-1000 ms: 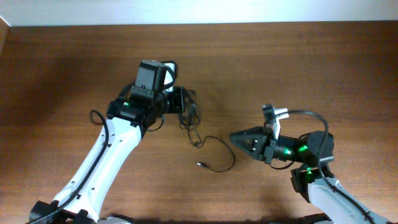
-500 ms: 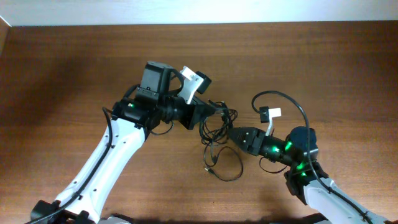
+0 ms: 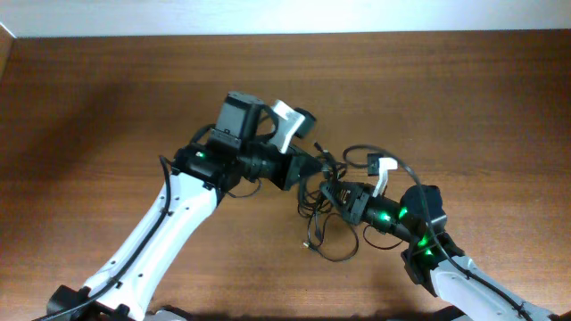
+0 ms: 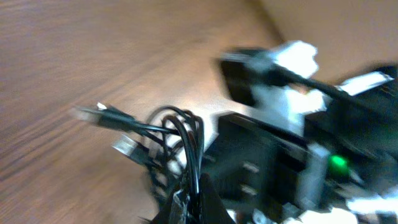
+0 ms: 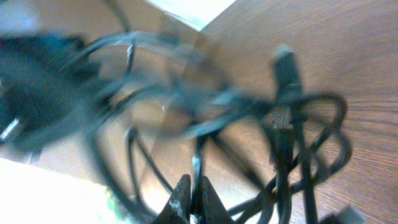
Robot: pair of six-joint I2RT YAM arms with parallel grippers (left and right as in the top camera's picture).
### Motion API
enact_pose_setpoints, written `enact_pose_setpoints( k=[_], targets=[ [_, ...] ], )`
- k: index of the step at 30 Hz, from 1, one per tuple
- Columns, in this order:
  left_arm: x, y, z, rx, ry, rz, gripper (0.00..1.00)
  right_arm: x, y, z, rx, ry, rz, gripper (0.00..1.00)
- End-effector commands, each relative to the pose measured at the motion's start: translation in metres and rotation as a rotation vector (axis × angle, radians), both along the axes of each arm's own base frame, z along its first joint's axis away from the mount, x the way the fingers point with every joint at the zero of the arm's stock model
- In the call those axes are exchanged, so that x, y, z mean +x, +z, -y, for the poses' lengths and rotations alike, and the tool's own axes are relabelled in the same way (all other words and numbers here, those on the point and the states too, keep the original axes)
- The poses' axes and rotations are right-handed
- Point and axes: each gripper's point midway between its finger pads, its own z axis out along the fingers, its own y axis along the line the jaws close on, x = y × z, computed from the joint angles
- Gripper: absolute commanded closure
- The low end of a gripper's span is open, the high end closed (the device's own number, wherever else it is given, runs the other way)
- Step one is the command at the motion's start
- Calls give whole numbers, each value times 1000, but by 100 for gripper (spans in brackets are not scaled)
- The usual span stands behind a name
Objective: Untangle cables
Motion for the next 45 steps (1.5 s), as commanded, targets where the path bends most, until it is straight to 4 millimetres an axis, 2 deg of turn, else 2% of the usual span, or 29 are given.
enact_pose_setpoints(
  k=[1,4,7,11,12,14,16,21,23,25,28,32,34,37,39,40,41,42,45],
  targets=[
    [53,-26,-68,199,416,-60,100,-37,6,-18,-31,265,166,96],
    [72,-28,-105,183,614,-143,100,-59,9,-23,-13,397,207,96],
    [75,-28,-113,161,674,-187,100,-60,1,-22,-23,396,160,96],
    [76,-28,-113,70,829,-361,100,-60,-27,-17,-73,354,-5,95],
    [76,-29,-115,64,857,-378,100,-61,-30,-17,-77,354,-18,84],
    [77,-29,-115,76,839,-355,100,-56,-32,-15,-89,326,-19,71],
    [76,-29,-114,85,826,-344,100,-45,-36,-12,-116,260,-19,51],
    [74,-33,-118,103,849,-362,100,-34,-40,-7,-143,190,-22,28],
    [70,-43,-131,111,1005,-472,100,-33,-41,-6,-138,179,-45,17],
    [63,-50,-138,116,1101,-561,100,-34,-44,-5,-143,176,-66,15],
    [58,-61,-147,174,1147,-550,100,-38,-55,-3,-164,172,-123,11],
    [38,-98,-156,236,1295,-643,100,-42,-65,0,-184,165,-173,11],
    [23,-117,-159,219,1424,-758,100,-44,-69,1,-192,166,-198,10],
    [8,-135,-163,193,1545,-879,99,-48,-74,2,-200,168,-226,9],
    [4,-140,-165,172,1602,-927,93,-48,-75,2,-202,169,-232,8],
    [4,-141,-165,145,1650,-959,87,-49,-75,3,-203,169,-236,7],
    [7,-140,-165,117,1670,-966,85,-50,-76,3,-204,172,-243,7],
    [13,-138,-163,89,1663,-951,84,-51,-78,3,-206,174,-254,6],
    [38,-126,-156,-23,1636,-892,69,-55,-83,5,-217,175,-287,6]
  ],
)
